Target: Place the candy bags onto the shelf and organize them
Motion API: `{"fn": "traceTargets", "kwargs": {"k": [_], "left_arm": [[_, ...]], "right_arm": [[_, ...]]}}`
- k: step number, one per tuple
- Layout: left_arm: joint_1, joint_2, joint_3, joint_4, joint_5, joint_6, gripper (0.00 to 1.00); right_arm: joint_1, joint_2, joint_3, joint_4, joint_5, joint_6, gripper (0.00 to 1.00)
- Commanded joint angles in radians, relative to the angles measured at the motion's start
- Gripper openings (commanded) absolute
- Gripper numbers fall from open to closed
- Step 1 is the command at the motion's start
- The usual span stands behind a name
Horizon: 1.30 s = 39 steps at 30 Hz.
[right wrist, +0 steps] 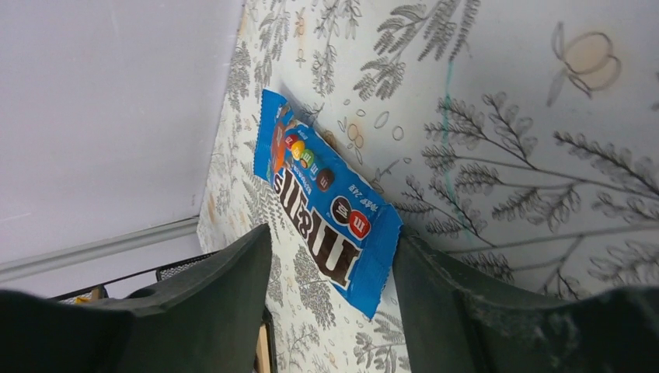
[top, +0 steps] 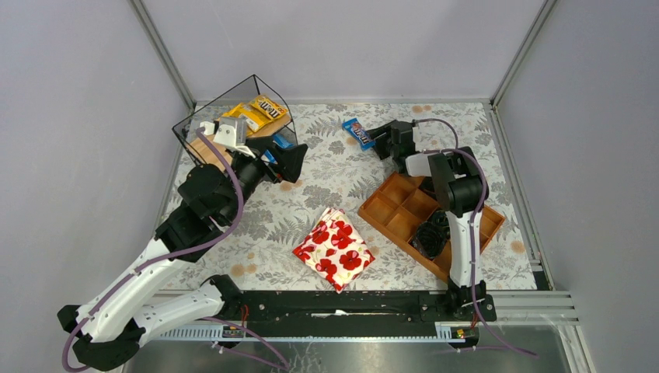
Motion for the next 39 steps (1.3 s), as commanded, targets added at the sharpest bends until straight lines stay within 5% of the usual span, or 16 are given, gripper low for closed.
{"fn": "traceTargets", "kwargs": {"k": [1, 7, 19, 31, 39], "left_arm": [[0.003, 0.005, -0.004, 0.056, 0.010, -0.007, 0.99], [0.004, 0.012, -0.005, 0.056, 0.011, -0.006, 0.99], [0.004, 0.010, -0.005, 0.056, 0.012, -0.006, 0.99], [0.004, -0.012, -0.004, 0.056, 0.028, -0.017, 0.99], [0.004, -0.035, -0.003, 0.056, 0.029, -0.017, 0.99]], "right_arm": [[-0.007, 0.065, -0.019, 0.086, -0.017, -0.019, 0.60], [-0.009, 0.132, 0.013, 0.115, -0.050, 0.023, 0.53], [-0.009, 0.096, 0.044, 0.226, -0.165, 0.005, 0.00], [0.095, -0.232, -0.324, 0.422, -0.274, 0.099, 0.00], [0.317, -0.217, -0.286, 0.464, -0.262, 0.183, 0.00]]}}
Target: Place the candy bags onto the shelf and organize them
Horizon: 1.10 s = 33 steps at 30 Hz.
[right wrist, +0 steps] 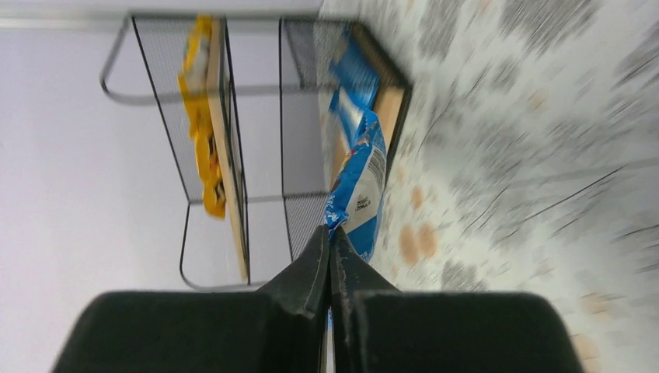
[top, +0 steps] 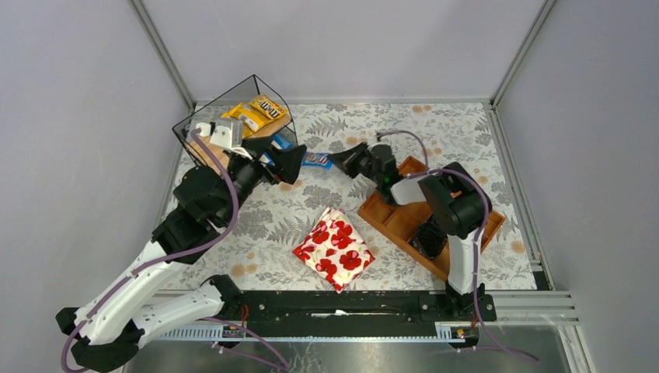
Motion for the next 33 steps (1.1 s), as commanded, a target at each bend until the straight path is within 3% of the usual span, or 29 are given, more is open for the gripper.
{"fn": "traceTargets", "kwargs": {"k": [1, 6, 14, 33], "left_arm": [[0.004, -0.024, -0.002, 0.056, 0.009, -0.009, 0.99], [0.004, -0.047, 0.000, 0.055, 0.006, -0.009, 0.99], [0.005, -0.087, 0.002, 0.056, 0.002, -0.009, 0.99], [0.000, -0.121, -0.002, 0.059, 0.005, -0.014, 0.99]], "right_arm": [[0.131, 0.011, 0.073, 0.067, -0.011, 0.070, 0.00], [0.250, 0.092, 0.203, 0.051, 0.063, 0.097, 0.00], [0.320, 0.201, 0.376, -0.013, 0.187, 0.117, 0.00], [0.412, 0.511, 0.899, -0.416, 0.528, 0.073, 0.00]]}}
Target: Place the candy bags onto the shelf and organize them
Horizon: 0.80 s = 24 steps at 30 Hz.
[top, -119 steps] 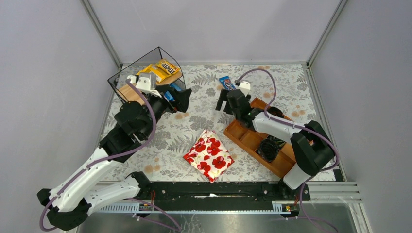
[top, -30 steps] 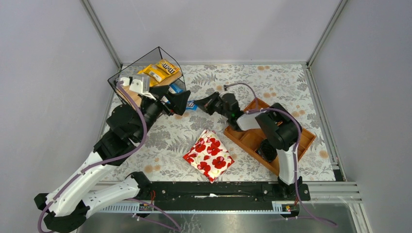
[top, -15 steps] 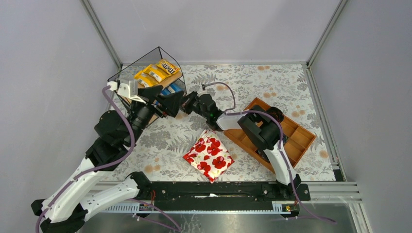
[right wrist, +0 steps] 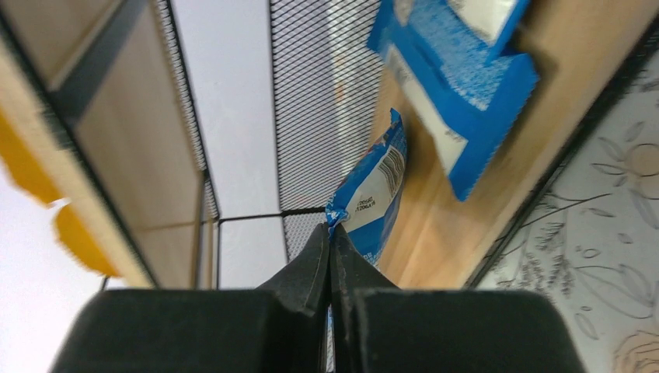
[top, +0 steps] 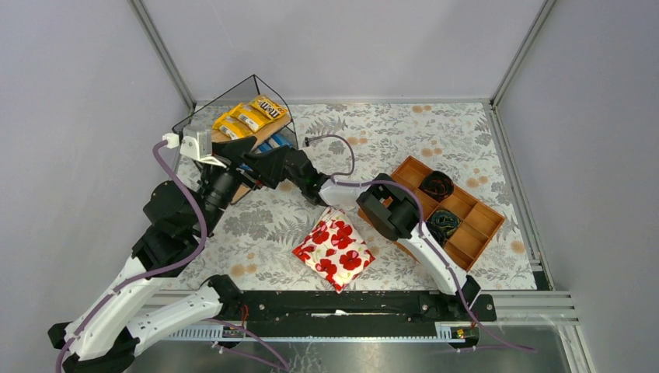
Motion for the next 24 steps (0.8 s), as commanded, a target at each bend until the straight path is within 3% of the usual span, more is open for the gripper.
{"fn": "traceTargets", "kwargs": {"k": [1, 9, 18, 24], "left_arm": [[-0.002, -0.015, -0.001, 0.052, 0.004, -0.006, 0.99], [-0.005, -0.015, -0.001, 0.052, 0.002, -0.005, 0.99], [-0.006, -0.012, -0.001, 0.052, 0.001, -0.004, 0.99], [-0.006, -0.011, 0.000, 0.052, 0.002, -0.004, 0.99]], "right_arm": [[0.024, 0.030, 0.103, -0.140, 0.165, -0.027, 0.00], [0.035, 0.089, 0.216, -0.294, 0.270, -0.001, 0.00], [0.043, 0.161, 0.337, -0.349, 0.268, -0.006, 0.00], [0.047, 0.182, 0.384, -0.377, 0.283, -0.022, 0.12]]}}
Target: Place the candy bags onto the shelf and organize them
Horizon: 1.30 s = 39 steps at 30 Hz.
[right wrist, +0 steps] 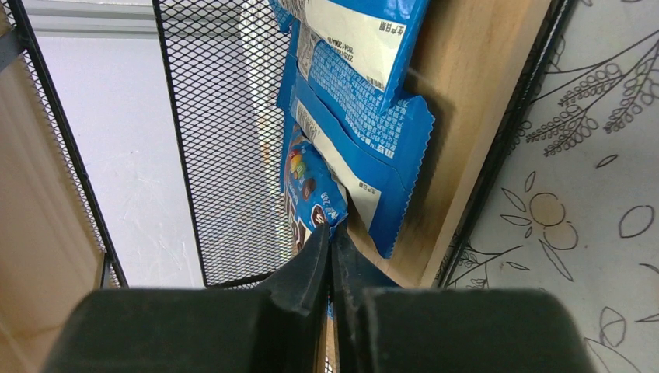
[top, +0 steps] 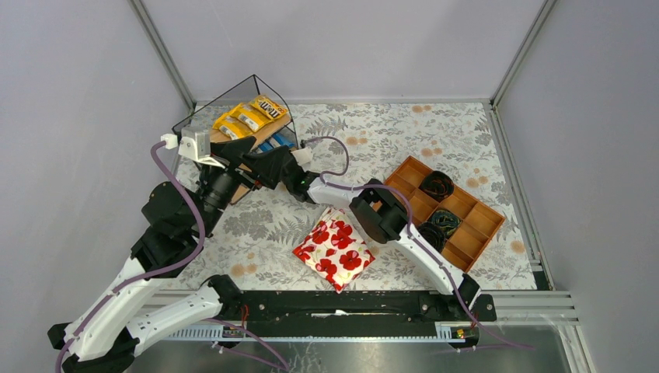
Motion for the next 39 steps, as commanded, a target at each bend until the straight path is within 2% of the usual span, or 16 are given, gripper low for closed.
{"fn": "traceTargets", "kwargs": {"k": [1, 3, 7, 11, 17, 21, 24, 29, 31, 32, 34, 39], "left_arm": [[-0.005, -0.004, -0.001, 0.052, 0.003, -0.001, 0.99], [-0.005, -0.004, -0.001, 0.052, 0.002, -0.001, 0.99], [-0.005, -0.001, -0.002, 0.052, 0.002, -0.001, 0.99], [-0.005, 0.001, -0.001, 0.052, 0.000, 0.000, 0.99], [-0.010, 0.007, -0.001, 0.050, -0.002, 0.002, 0.99], [-0.019, 0.015, -0.004, 0.049, -0.021, 0.013, 0.99], [-0.022, 0.026, -0.007, 0.050, -0.030, 0.020, 0.99], [-0.022, 0.054, -0.003, 0.053, -0.057, 0.048, 0.99], [-0.022, 0.068, 0.002, 0.055, -0.078, 0.061, 0.99], [-0.021, 0.076, 0.009, 0.054, -0.086, 0.065, 0.99], [-0.021, 0.095, 0.031, 0.045, -0.097, 0.064, 0.99], [-0.022, 0.135, 0.145, -0.023, -0.098, 0.043, 0.99]], "right_arm": [[0.013, 0.020, 0.068, -0.029, 0.056, -0.016, 0.15], [0.014, 0.021, 0.068, -0.020, 0.045, -0.026, 0.18], [0.016, 0.002, 0.046, -0.002, 0.016, -0.050, 0.33], [0.017, -0.081, -0.060, 0.042, -0.030, -0.115, 0.48], [0.017, -0.354, -0.452, 0.193, -0.144, -0.289, 0.70], [0.017, -0.604, -0.756, 0.216, -0.207, -0.506, 0.76], [0.016, -0.817, -0.936, 0.095, -0.211, -0.693, 0.80], [0.017, -1.207, -1.067, -0.277, -0.053, -0.939, 0.90], [0.015, -1.361, -1.071, -0.438, 0.023, -0.990, 0.99], [0.016, -1.429, -1.061, -0.505, 0.051, -1.017, 1.00], [0.017, -1.577, -1.025, -0.628, 0.102, -1.055, 1.00], [0.017, -1.784, -0.886, -0.851, 0.207, -1.128, 1.00]]}}
